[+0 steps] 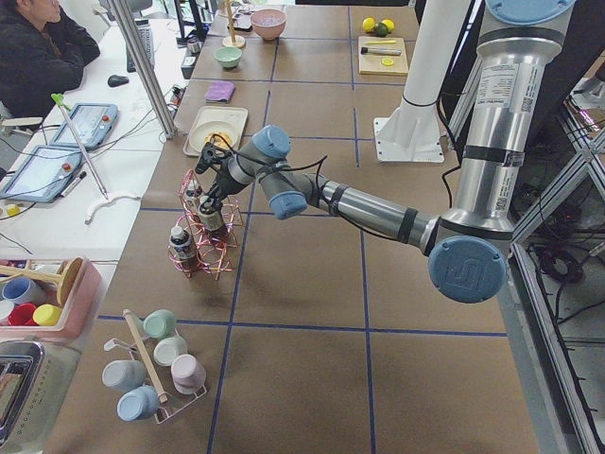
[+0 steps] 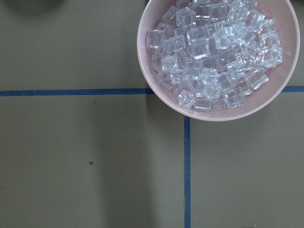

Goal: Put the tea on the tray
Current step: 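Reach the left gripper into the copper rack and grasp a tea bottle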

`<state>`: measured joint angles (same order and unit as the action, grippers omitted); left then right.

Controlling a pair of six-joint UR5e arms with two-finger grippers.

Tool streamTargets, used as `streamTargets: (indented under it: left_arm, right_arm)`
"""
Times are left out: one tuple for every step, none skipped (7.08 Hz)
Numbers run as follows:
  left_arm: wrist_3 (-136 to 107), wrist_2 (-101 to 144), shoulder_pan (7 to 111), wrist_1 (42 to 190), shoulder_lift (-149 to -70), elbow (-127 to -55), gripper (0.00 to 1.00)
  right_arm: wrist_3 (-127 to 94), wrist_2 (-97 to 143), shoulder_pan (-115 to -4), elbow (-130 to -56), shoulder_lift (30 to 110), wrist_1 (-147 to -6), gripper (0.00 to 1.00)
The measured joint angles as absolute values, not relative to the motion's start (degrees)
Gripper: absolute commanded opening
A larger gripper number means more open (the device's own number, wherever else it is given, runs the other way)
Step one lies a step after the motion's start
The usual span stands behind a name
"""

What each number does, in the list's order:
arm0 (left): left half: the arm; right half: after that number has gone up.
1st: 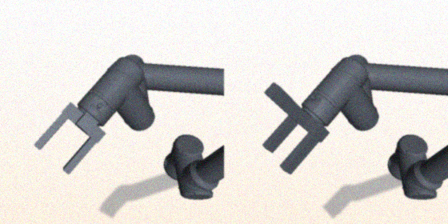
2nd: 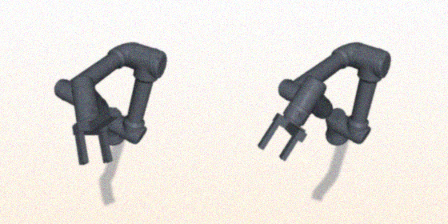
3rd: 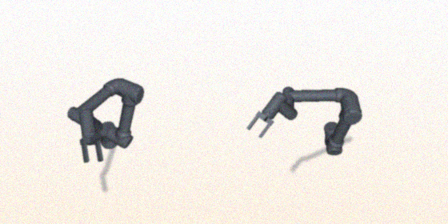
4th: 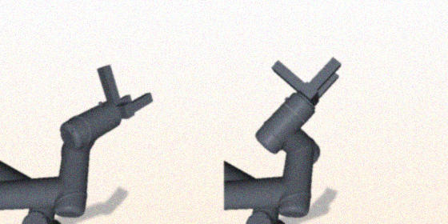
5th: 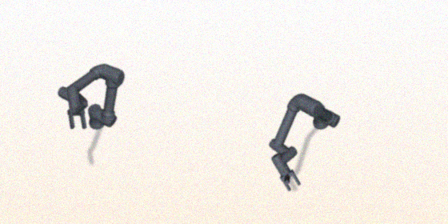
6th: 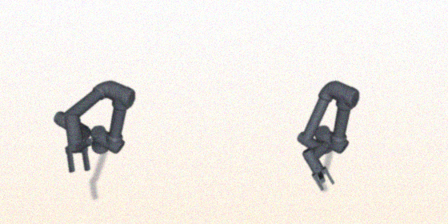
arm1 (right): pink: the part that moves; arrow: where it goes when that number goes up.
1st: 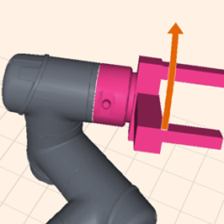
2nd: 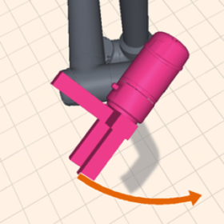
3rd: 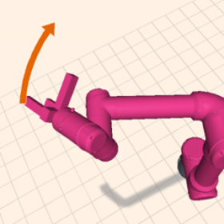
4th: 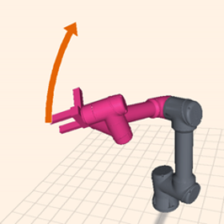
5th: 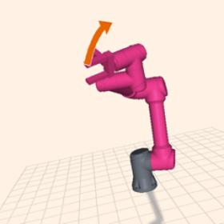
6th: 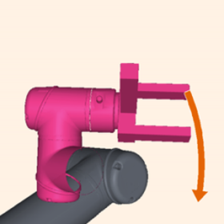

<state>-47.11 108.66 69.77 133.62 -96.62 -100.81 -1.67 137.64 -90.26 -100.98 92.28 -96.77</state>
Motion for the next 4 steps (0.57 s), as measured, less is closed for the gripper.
streamTargets:
  left_arm:
    - [-47.11,110.84,71.45,131.32,-96.59,-103.13,0.0]
    - [-47.11,112.21,72.68,126.99,-96.49,-107.17,0.0]
    - [-47.13,112.74,73.21,121.17,-96.48,-112.42,0.0]
    - [-47.33,112.7,73.23,115.49,-96.63,-117.44,0.0]
  right_arm:
    - [-1.67,137.64,-90.26,-100.98,92.28,-96.77,1.0]
    - [-1.67,137.64,-90.26,-101.01,92.22,-96.77,1.0]
    - [-1.9,137.53,-90.27,-101.53,91.99,-96.81,1.0]
    - [-2.93,137.34,-90.26,-102.67,91.77,-96.84,1.0]
